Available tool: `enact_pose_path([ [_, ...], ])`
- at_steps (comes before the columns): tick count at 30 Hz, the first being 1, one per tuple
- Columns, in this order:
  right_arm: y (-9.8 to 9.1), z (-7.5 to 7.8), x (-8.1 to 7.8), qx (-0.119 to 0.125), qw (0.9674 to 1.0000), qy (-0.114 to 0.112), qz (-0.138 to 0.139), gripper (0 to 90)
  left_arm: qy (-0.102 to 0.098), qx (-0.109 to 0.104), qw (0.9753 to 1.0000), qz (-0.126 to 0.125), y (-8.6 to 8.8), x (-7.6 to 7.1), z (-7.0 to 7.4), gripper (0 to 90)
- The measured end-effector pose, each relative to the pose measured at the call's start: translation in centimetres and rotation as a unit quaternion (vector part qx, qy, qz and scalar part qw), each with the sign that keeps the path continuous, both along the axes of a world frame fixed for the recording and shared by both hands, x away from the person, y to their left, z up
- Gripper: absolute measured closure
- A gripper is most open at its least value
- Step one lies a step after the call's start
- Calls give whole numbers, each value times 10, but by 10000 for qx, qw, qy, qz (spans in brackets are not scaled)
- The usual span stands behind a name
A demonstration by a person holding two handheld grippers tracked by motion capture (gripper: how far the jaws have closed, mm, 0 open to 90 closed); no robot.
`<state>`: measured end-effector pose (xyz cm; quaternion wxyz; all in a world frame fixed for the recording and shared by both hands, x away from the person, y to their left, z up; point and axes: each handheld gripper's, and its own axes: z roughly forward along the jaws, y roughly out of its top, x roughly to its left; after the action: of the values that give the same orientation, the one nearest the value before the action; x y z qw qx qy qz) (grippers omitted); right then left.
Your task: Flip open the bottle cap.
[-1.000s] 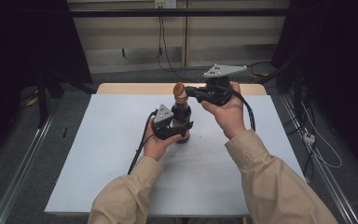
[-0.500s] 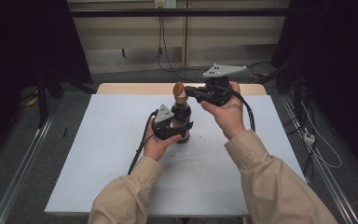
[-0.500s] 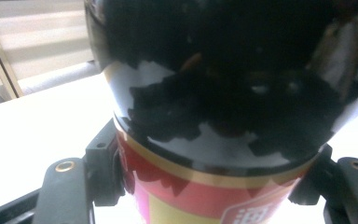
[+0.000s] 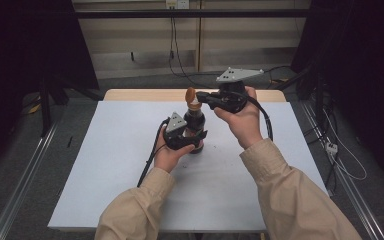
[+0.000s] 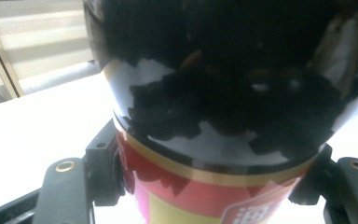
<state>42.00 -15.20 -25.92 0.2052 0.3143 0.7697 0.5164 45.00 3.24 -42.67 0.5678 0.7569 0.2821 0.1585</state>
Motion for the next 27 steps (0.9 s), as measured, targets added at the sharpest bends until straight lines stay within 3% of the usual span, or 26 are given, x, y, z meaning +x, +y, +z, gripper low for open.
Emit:
enact_pose_path([
  [21, 3, 2, -1, 63, 9999, -47, 64, 900, 6, -17, 10000, 29, 0, 0, -1, 294],
  [27, 0, -4, -2, 105, 9999, 24, 82, 900, 19, -97, 10000, 4, 0, 1, -2, 285],
])
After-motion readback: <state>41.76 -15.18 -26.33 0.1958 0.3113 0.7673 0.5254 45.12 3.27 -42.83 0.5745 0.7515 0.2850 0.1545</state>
